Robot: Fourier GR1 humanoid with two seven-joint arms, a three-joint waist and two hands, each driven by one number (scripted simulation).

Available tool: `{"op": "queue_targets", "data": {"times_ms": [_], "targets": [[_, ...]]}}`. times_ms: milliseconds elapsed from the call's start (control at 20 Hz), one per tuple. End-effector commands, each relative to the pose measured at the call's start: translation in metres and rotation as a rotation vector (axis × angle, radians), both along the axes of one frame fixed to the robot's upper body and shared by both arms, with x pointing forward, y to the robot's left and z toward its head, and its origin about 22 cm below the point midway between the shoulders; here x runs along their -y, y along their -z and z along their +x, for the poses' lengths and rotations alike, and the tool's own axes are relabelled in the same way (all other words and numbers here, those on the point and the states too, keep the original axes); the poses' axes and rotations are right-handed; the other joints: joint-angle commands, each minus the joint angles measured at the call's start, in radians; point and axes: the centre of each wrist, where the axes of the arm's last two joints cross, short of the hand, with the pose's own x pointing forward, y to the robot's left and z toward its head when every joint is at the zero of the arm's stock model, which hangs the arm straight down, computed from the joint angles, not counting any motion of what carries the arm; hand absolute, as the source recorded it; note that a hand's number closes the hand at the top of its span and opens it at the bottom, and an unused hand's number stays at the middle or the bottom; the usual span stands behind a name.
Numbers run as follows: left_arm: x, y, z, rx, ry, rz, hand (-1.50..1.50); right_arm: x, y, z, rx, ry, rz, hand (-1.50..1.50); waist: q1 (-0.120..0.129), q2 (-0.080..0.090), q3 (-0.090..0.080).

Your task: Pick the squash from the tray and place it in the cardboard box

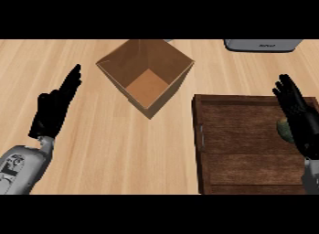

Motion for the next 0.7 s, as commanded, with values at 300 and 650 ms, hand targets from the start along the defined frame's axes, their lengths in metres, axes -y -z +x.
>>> {"op": "queue_targets", "data": {"times_ms": [300,650], "targets": [[-0.007,-0.02,-0.007,0.183,0.175,0.034,0.0,0.133,-0.145,-0.026,0.209,0.198,-0.565,-1.5,-0.047,-0.026,0.043],[-0.009,-0.006,-0.02,0.205,0.257,0.031,0.0,0.206,-0.122,-0.062,0.336,0.096,-0.614,-1.5,0.012,-0.018,0.05]]}}
